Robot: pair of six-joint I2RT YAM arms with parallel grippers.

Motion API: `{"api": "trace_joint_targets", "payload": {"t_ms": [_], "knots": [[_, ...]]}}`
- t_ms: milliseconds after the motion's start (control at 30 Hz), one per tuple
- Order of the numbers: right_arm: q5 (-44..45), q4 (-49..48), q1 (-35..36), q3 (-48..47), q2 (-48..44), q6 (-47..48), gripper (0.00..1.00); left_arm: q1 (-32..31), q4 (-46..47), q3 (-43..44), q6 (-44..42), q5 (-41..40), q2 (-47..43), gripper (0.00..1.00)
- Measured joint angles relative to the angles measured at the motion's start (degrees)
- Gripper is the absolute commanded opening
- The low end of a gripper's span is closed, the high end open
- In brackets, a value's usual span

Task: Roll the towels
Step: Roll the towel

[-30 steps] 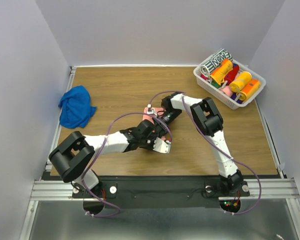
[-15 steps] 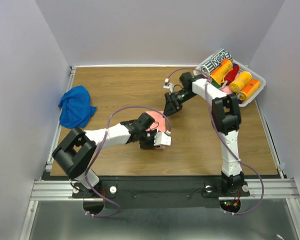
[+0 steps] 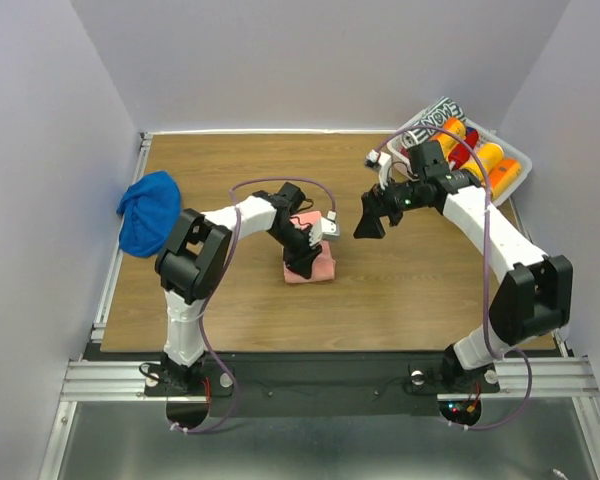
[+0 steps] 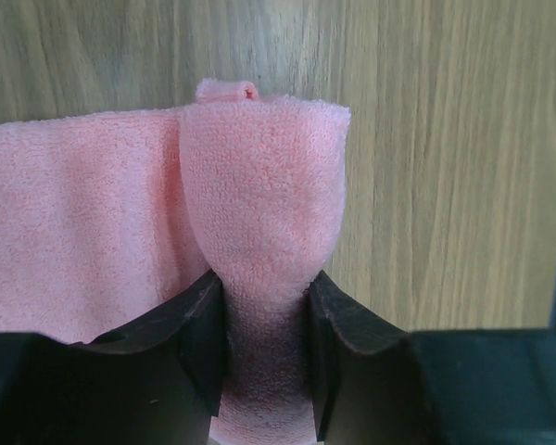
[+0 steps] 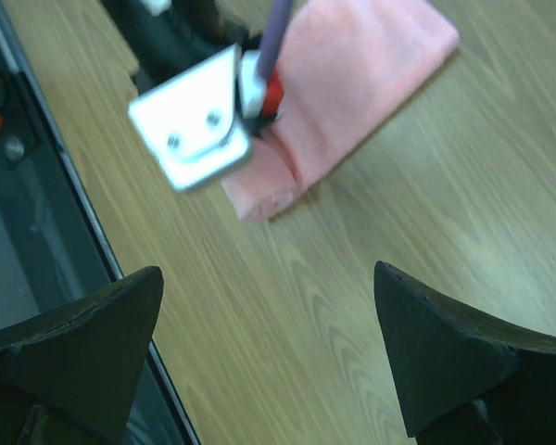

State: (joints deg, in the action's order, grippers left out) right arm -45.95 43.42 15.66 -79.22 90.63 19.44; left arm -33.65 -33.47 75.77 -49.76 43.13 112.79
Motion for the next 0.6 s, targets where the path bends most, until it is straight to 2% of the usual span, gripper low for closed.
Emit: {"api": "trace_joint_targets", "payload": {"t_ms": [167,400,600], "knots": [[7.0,-1.3,4.9,5.0,-4.0,2.5,1.00,2.3,-8.9,7.6,-3.3,6.5,6.9,0.45],[22.2,-13.1,25.2,15.7,-5.0,7.9,1.00,4.3,-17.9,15.0,-6.1,11.6,13.1,0.46],[29.3,-22.4,28.7,19.5,-3.0,14.9,1.00,4.5,-21.6,17.7,-7.9,12.5,15.3,0.47]]}}
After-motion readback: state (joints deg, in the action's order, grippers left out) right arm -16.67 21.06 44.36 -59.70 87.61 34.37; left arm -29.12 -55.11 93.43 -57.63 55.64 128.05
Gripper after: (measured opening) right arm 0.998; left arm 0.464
